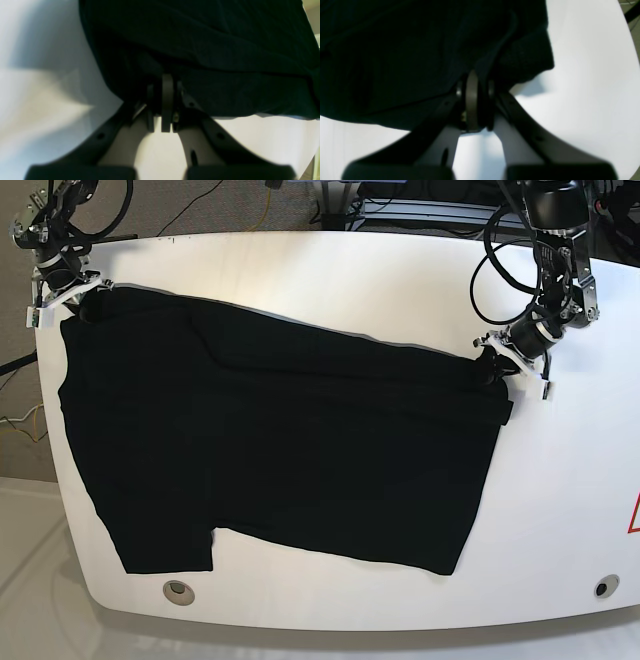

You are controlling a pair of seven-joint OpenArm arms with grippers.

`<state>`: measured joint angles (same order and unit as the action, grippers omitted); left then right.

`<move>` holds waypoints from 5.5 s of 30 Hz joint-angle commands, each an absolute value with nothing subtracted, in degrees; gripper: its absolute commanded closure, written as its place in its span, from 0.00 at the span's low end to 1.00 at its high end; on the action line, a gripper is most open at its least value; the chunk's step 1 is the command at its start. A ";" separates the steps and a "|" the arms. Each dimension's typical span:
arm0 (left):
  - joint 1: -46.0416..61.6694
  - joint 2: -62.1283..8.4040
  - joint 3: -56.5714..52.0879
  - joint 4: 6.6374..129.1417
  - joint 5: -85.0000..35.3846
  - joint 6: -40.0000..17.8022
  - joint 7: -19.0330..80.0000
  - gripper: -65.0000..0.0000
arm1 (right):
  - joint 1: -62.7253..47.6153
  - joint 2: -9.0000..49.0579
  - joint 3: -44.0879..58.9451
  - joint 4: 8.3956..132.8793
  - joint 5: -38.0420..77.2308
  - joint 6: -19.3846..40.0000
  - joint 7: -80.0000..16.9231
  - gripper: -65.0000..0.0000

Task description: Fold the T-shirt properly

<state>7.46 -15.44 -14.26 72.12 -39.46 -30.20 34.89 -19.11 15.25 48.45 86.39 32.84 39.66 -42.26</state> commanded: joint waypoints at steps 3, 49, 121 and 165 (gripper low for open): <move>10.80 -16.20 -14.75 74.50 -35.26 -26.92 40.91 1.00 | -19.16 16.62 49.10 87.27 33.62 40.00 -41.17 1.00; 35.98 -22.60 -17.78 95.21 -36.96 -30.22 41.32 1.00 | -28.72 16.24 49.56 88.65 34.25 40.00 -42.80 1.00; 31.68 -22.78 -29.45 102.39 -39.20 -31.93 40.86 0.52 | -24.65 15.58 55.75 100.58 35.63 40.00 -44.31 0.50; -13.57 -27.44 -22.08 66.73 -29.13 -35.09 35.99 0.55 | 25.85 22.17 32.59 51.68 13.38 36.78 -39.55 0.47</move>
<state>-11.22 -26.33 -22.37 67.90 -28.32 -35.33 38.19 23.27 20.95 32.32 53.36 13.04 37.28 -41.69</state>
